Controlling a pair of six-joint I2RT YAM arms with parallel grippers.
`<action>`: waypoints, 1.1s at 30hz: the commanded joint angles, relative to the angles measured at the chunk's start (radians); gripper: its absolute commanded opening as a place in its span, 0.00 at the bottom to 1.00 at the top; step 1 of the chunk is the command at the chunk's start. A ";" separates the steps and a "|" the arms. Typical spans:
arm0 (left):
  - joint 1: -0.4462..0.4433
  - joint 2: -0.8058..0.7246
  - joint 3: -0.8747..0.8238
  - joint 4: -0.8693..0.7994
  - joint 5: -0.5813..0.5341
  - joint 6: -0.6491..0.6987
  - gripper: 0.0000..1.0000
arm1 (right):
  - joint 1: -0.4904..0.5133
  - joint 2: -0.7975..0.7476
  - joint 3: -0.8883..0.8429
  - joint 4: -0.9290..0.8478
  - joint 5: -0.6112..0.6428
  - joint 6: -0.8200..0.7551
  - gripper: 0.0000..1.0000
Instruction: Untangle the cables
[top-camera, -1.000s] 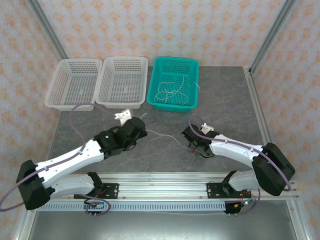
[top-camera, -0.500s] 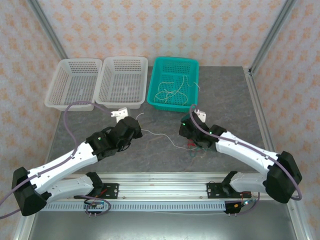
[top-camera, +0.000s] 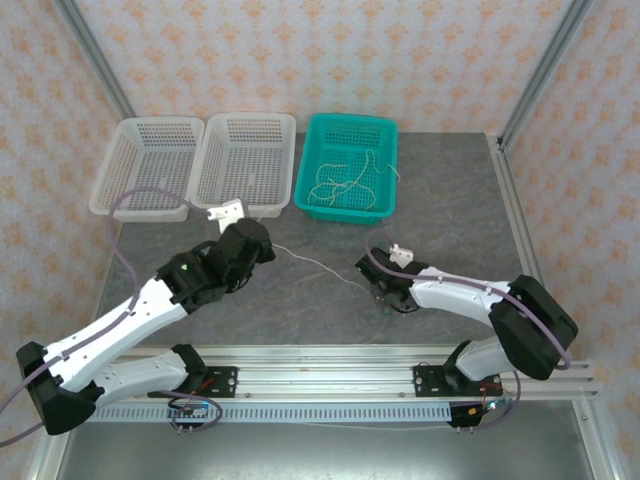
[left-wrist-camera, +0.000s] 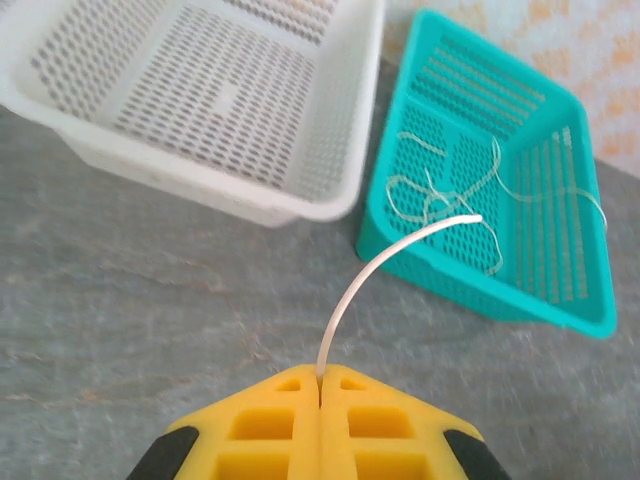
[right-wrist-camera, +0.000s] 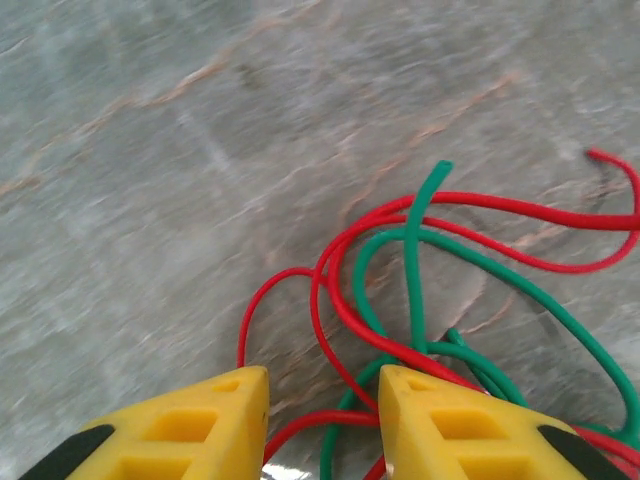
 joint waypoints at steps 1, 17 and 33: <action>0.054 -0.042 0.043 -0.066 -0.050 0.064 0.00 | -0.041 -0.010 -0.063 -0.005 0.046 0.057 0.36; 0.100 0.103 0.364 0.053 0.058 0.225 0.00 | -0.067 -0.327 0.030 -0.082 -0.018 -0.031 0.56; 0.114 0.530 1.022 0.127 0.233 0.363 0.00 | -0.067 -0.801 -0.159 0.636 -0.138 -0.319 0.78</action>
